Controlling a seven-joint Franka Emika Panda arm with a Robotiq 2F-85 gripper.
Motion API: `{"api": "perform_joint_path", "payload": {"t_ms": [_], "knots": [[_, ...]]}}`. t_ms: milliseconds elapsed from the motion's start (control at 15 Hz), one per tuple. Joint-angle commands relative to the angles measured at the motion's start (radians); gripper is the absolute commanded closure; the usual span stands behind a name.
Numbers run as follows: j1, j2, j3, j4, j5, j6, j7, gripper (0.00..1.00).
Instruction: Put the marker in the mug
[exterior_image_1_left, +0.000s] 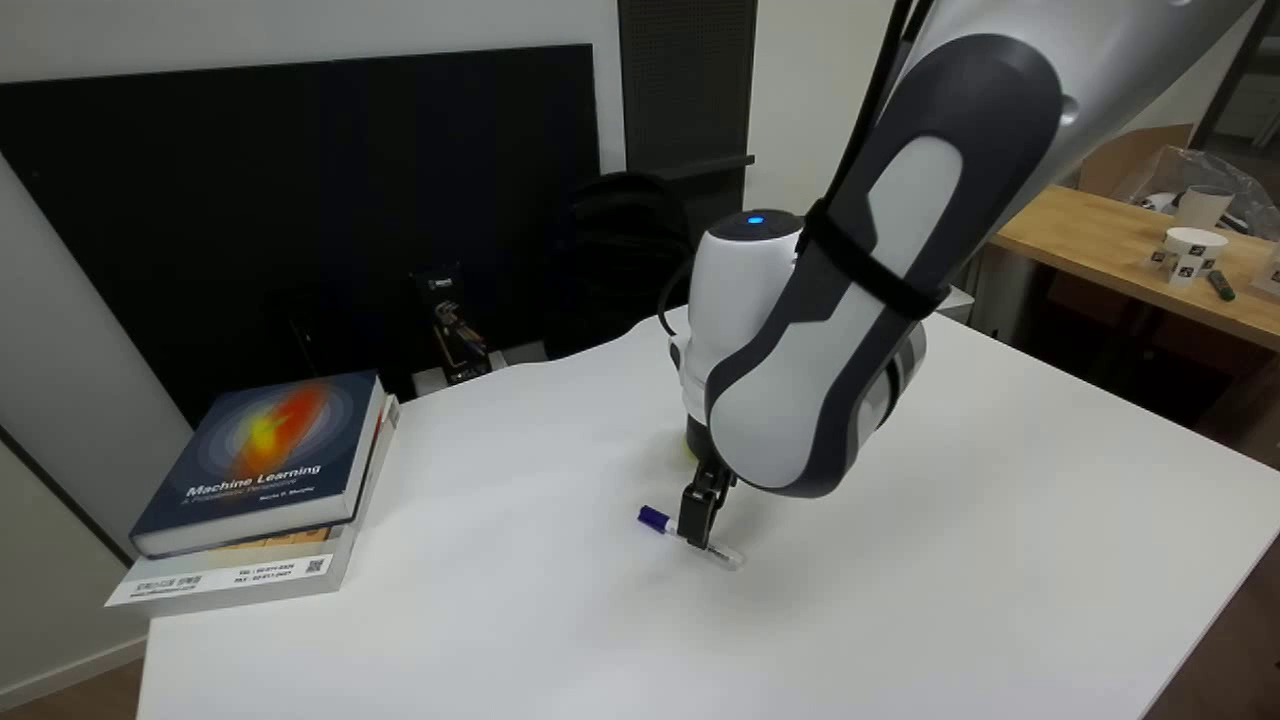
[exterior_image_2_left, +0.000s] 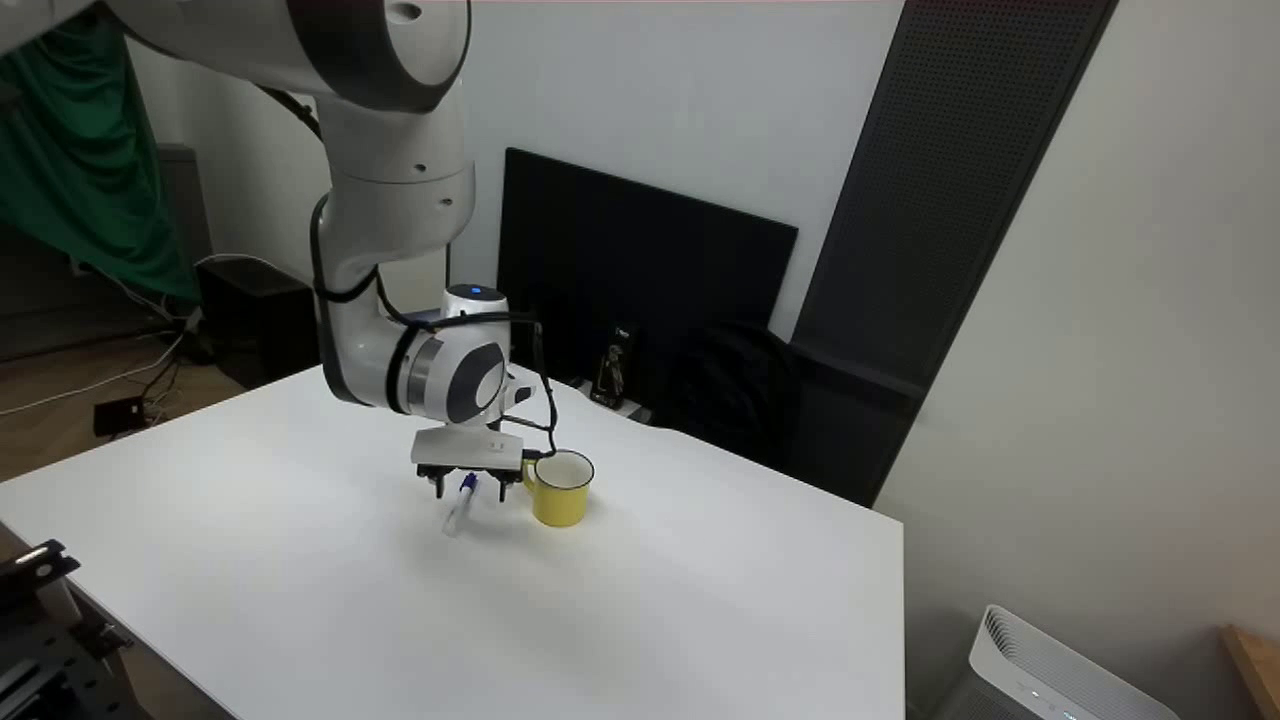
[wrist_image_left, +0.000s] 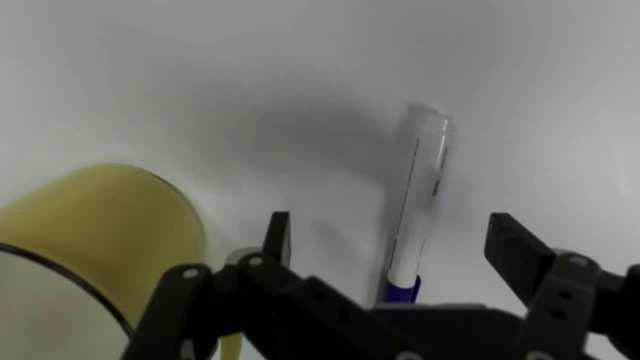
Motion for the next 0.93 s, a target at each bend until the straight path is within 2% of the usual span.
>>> {"api": "perform_joint_path", "payload": {"t_ms": [0,133,400,600,867], "knots": [[0.086,0.02,-0.083,0.037,-0.005,-0.019,0.156,0.0],[0.122,0.023,-0.113,0.028,-0.003,-0.02,0.211,0.0],[0.138,0.035,-0.103,0.024,0.003,-0.039,0.26,0.0],[0.12,0.047,-0.074,0.026,0.002,-0.03,0.25,0.0],[0.117,0.06,-0.073,0.031,0.001,-0.025,0.249,0.0]]}}
